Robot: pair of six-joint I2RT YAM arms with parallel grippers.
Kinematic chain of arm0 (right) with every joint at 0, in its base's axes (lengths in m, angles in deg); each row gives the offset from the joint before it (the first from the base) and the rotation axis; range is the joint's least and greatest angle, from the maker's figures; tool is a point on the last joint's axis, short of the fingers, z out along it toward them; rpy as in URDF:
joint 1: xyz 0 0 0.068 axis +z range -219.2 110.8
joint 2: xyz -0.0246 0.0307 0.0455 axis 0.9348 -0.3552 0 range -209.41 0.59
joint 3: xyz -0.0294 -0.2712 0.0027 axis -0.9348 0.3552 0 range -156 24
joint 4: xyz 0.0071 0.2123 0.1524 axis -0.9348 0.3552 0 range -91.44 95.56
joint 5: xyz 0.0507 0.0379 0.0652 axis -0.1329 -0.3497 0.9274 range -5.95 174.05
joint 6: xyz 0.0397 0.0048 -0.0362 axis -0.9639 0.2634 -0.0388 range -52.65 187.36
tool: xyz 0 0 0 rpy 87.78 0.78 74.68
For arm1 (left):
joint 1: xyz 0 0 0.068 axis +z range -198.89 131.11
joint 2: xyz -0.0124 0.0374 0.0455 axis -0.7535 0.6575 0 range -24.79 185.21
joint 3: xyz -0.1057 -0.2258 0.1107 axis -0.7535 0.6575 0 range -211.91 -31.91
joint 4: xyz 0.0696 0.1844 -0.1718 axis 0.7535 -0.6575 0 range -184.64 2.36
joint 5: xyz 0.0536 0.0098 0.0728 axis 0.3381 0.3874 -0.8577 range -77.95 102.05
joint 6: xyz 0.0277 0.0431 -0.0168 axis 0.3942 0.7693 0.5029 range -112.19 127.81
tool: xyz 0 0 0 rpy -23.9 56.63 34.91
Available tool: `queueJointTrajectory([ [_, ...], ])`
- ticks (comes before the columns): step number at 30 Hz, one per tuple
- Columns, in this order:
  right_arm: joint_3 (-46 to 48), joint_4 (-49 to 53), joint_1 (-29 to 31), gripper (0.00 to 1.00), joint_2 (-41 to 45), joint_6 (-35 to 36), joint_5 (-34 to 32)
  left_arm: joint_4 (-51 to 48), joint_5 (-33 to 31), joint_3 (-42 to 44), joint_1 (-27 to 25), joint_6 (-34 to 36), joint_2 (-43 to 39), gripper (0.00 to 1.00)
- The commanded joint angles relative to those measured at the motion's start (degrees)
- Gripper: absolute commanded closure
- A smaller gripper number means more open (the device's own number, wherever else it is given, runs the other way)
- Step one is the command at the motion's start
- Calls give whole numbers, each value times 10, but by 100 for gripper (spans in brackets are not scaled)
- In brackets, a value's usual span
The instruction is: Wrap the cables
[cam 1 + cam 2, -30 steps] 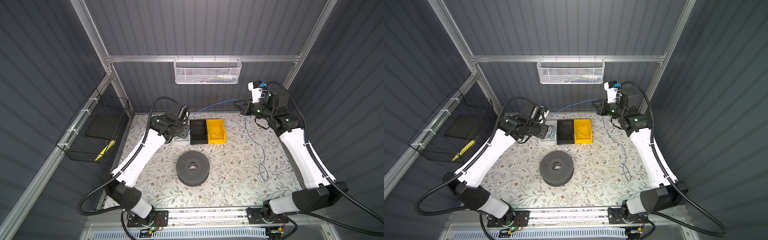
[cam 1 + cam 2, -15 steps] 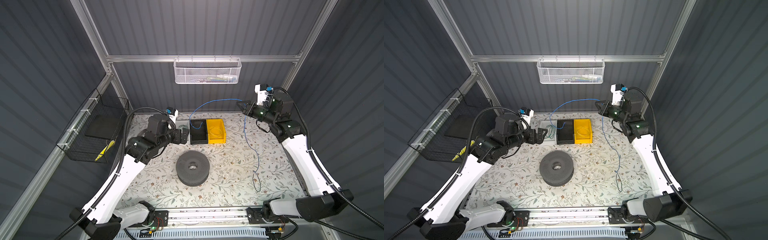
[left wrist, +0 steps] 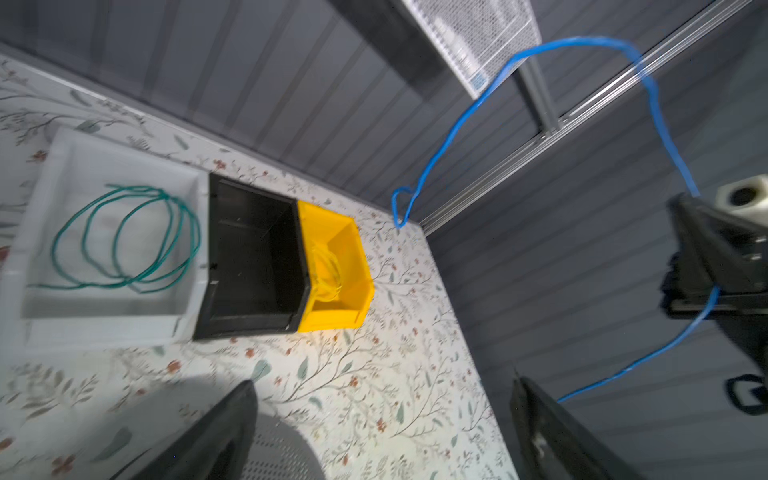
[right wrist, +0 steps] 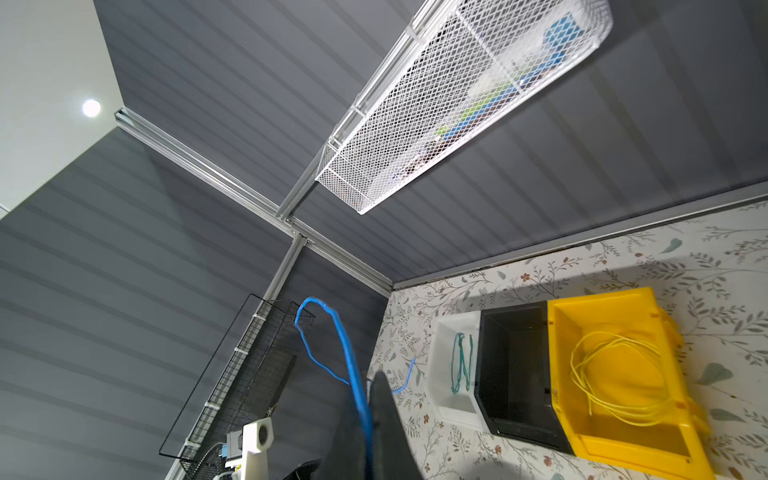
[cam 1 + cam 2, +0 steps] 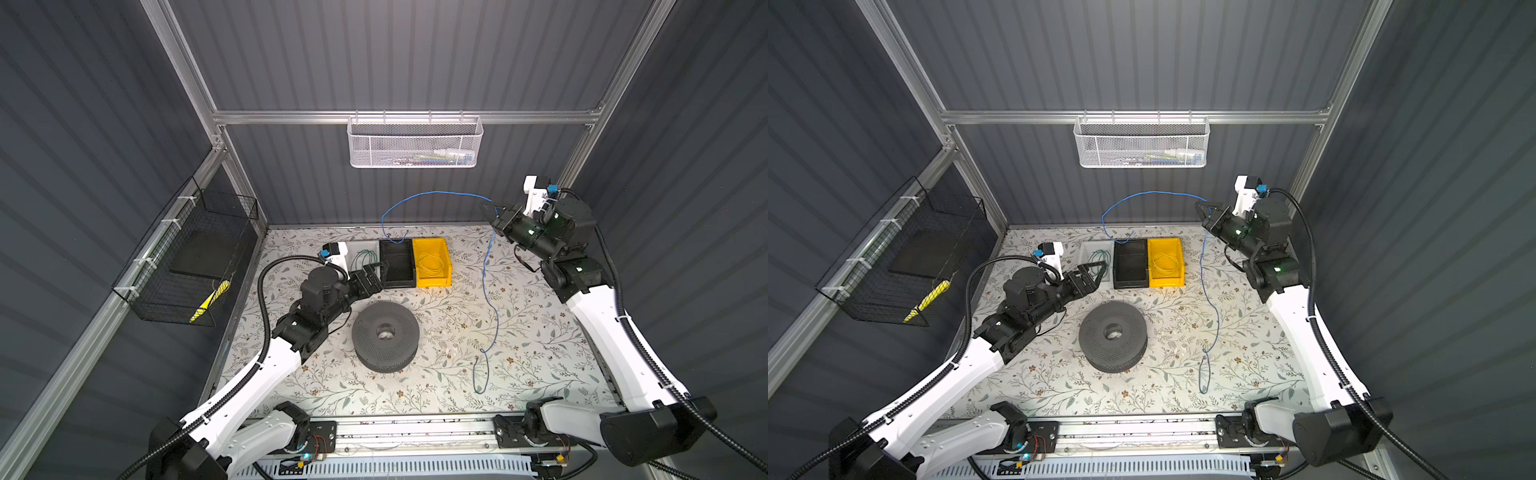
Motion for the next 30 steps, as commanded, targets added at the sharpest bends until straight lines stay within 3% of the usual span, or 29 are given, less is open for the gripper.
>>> queueJointTrajectory([
  [1, 6, -37, -2, 100, 2, -31, -1, 118, 25, 7, -1, -14, 15, 2],
  [16, 17, -58, -2, 100, 1, -58, 14, 218, 3, -41, -2, 11, 144, 3],
  [20, 22, -61, -2, 100, 4, -61, 16, 261, 12, -52, -1, 4, 171, 8],
  [30, 19, -59, -3, 100, 13, -58, 21, 263, -3, -89, 4, 7, 199, 12],
])
